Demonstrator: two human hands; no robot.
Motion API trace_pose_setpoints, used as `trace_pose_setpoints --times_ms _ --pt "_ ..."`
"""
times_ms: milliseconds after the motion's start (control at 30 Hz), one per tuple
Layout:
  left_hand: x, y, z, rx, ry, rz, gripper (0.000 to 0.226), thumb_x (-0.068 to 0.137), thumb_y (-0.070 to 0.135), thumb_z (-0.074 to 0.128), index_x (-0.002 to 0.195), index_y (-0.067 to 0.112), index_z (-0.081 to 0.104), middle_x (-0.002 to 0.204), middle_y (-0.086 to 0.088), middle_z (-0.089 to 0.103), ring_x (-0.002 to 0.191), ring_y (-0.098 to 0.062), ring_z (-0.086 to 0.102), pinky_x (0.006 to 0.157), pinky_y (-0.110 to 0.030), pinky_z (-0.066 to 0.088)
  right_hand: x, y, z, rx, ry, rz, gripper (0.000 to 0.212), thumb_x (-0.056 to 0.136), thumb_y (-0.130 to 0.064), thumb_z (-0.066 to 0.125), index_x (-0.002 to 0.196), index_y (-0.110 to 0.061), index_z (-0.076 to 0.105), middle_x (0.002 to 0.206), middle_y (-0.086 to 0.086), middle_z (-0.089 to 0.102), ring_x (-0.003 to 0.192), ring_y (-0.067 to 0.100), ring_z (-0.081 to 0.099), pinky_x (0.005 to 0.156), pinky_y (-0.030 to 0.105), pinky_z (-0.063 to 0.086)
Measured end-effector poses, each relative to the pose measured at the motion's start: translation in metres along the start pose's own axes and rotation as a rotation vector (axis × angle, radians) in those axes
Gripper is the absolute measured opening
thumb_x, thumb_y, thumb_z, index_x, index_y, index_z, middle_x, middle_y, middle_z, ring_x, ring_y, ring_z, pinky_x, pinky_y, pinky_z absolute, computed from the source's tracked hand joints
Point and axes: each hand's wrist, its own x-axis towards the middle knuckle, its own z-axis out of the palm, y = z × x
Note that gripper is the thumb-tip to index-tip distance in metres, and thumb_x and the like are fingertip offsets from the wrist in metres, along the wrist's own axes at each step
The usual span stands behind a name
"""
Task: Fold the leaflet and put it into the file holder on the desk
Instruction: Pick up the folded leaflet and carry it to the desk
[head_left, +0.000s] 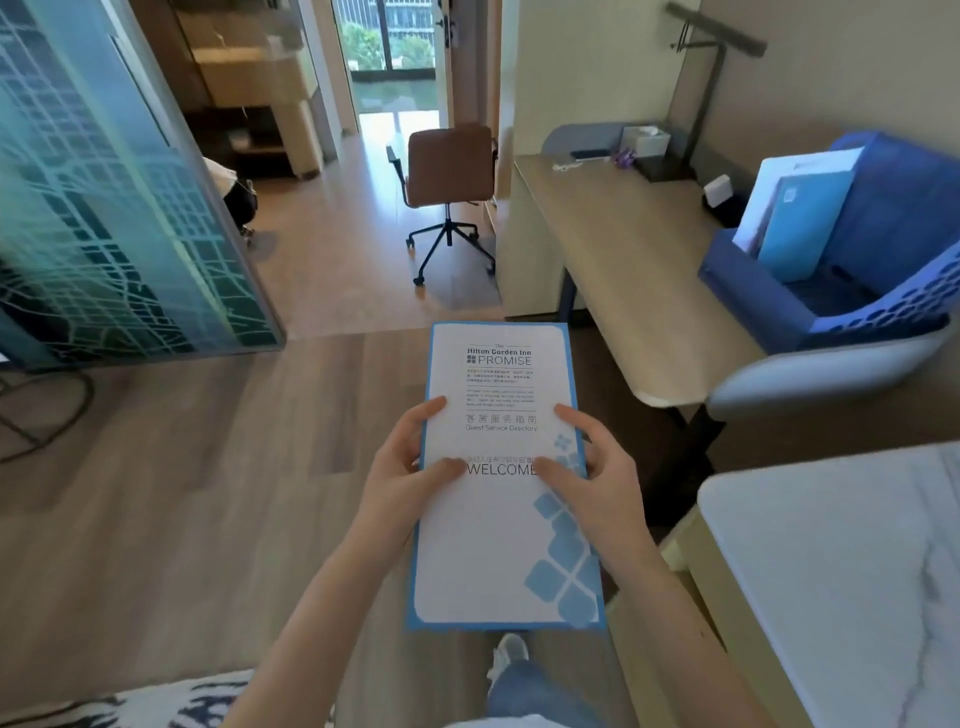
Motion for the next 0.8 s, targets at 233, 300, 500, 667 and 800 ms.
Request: trace_pose_setpoints --times_ms 233,300,500,667,800 --pt "0.167 0.04 0.045 0.021 -0.074 -0.005 0.063 0.07 0.006 0.072 0.126 0.033 0.06 0.117 -0.01 0.073 0.105 -0.04 0.068 0.09 -0.059 0.054 0.165 -0.019 -0.016 0.01 0.061 -0.029 0.053 0.082 0.001 0.076 0.12 -0.031 0.061 0.111 0.008 0.075 0.097 0.026 0.073 0.08 0.042 0.062" --pt "0.208 0.044 0.054 0.023 -0.096 -0.013 0.063 0.07 0.006 0.073 0.126 0.032 0.06 0.115 -0.01 0.073 0.103 -0.039 0.068 0.09 -0.059 0.054 0.201 -0.016 -0.019 0.025 0.092 -0.023 0.053 0.081 0.001 0.077 0.122 -0.03 0.062 0.108 0.003 0.076 0.094 0.022 0.074 0.075 0.036 0.062" --pt "0.333 0.04 0.078 0.037 -0.217 -0.058 0.063 0.07 0.005 0.072 0.126 0.031 0.06 0.112 -0.008 0.075 0.098 -0.038 0.068 0.09 -0.059 0.054 0.301 0.004 -0.021 0.047 0.234 -0.003 0.054 0.082 0.004 0.075 0.124 -0.027 0.062 0.112 0.005 0.075 0.098 0.023 0.073 0.076 0.034 0.062" --pt "0.443 0.046 0.102 0.034 -0.414 -0.082 0.061 0.071 0.004 0.072 0.124 0.032 0.061 0.114 -0.012 0.073 0.093 -0.033 0.069 0.083 -0.049 0.058 0.38 0.011 -0.019 0.045 0.399 -0.004 0.054 0.083 0.001 0.075 0.122 -0.033 0.062 0.114 0.007 0.074 0.1 0.026 0.073 0.082 0.045 0.062" --pt "0.524 0.064 0.137 0.095 -0.571 -0.107 0.062 0.067 0.002 0.071 0.119 0.035 0.064 0.107 -0.01 0.075 0.084 -0.024 0.07 0.072 -0.038 0.058 0.425 0.003 -0.023 0.041 0.586 -0.012 0.055 0.083 -0.002 0.077 0.121 -0.039 0.062 0.109 0.001 0.076 0.091 0.018 0.075 0.07 0.032 0.063"
